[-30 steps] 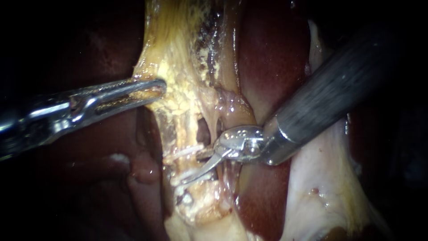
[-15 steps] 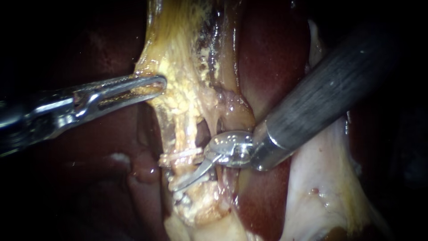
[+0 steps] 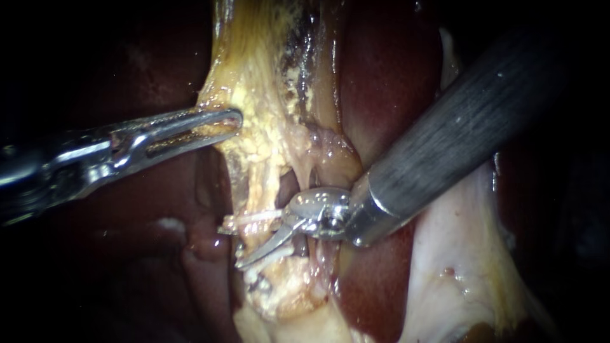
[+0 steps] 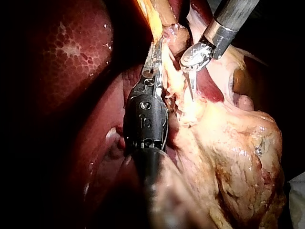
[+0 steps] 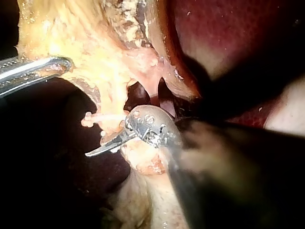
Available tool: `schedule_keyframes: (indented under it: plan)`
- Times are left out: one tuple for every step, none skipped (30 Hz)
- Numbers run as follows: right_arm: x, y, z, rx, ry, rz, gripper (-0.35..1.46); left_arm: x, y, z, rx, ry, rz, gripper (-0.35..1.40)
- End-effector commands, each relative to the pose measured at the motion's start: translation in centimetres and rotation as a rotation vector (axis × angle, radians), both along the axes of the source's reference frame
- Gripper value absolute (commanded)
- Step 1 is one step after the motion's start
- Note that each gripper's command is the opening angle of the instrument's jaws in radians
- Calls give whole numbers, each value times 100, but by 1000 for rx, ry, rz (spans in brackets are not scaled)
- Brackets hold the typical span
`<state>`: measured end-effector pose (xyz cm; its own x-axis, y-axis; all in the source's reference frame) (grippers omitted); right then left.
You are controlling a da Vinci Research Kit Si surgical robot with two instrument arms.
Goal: Go to the cutting position left tube
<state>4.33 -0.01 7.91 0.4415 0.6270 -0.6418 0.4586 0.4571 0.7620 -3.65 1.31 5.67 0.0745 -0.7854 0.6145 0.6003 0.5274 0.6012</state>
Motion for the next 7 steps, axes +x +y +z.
schedule_keyframes:
  plan:
    - [-1,1,0,4,-4,-2,119,0,0,0,0,0,0,-35]
    - [-1,0,1,4,-4,-2,119,0,0,0,0,0,0,-35]
    - [-1,0,1,4,-4,-2,119,0,0,0,0,0,0,-35]
    - [-1,0,1,8,-8,-3,119,0,0,0,0,0,0,-35]
    - [-1,0,2,8,-8,-3,119,0,0,0,0,0,0,-35]
    - [-1,-1,2,8,-8,-3,119,0,0,0,0,0,0,-35]
    - [-1,-1,3,7,-8,-3,119,0,0,0,0,0,1,-35]
